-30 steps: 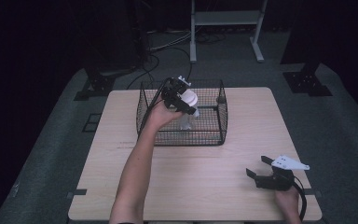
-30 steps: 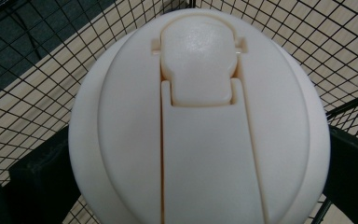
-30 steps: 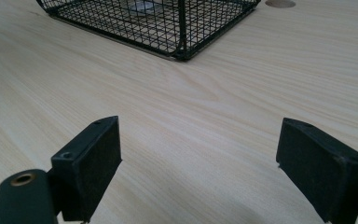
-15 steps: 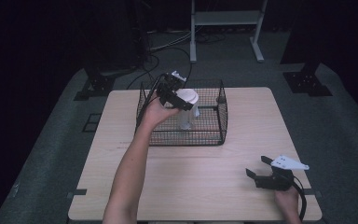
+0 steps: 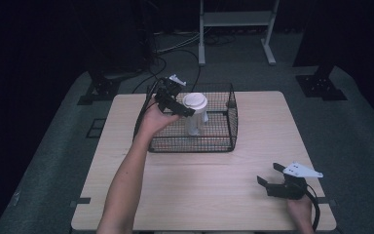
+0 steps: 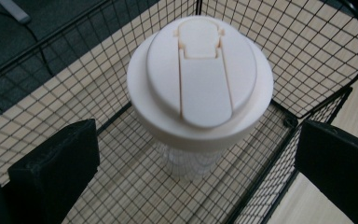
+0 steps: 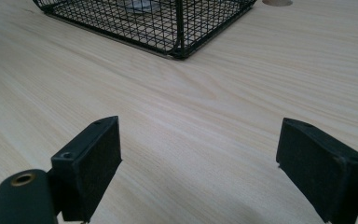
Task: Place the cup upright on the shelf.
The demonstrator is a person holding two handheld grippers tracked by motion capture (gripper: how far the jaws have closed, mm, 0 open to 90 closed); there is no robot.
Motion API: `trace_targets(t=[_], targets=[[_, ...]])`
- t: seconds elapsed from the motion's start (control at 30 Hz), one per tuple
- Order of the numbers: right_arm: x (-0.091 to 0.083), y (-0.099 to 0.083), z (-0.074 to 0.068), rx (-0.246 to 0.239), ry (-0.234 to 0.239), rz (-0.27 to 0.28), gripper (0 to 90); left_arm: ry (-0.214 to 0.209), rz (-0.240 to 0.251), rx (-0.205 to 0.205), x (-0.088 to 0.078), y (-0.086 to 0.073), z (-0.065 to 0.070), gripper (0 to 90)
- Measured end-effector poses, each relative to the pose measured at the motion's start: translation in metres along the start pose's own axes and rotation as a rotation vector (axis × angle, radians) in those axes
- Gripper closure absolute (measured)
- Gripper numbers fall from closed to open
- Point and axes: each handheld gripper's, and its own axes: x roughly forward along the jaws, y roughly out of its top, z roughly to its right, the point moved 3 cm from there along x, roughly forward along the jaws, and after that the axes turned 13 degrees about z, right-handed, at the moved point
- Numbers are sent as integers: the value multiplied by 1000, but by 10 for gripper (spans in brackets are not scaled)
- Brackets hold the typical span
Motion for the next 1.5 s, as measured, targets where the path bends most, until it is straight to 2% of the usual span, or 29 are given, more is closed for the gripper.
trace_targets(t=[0.57,1.07,1.23,1.5], targets=[[0,0,-1,-4,-13,-6,129,0,32,0,-33,-21,-3,0],[0,0,-1,-7,-20,-7,129,-21,78,7,-48,-42,6,0],[0,0,-1,-8,-24,-8,129,-25,86,22,-54,-50,11,0],[0,0,-1,-7,-28,-8,129,-50,115,8,-58,-63,19,0]])
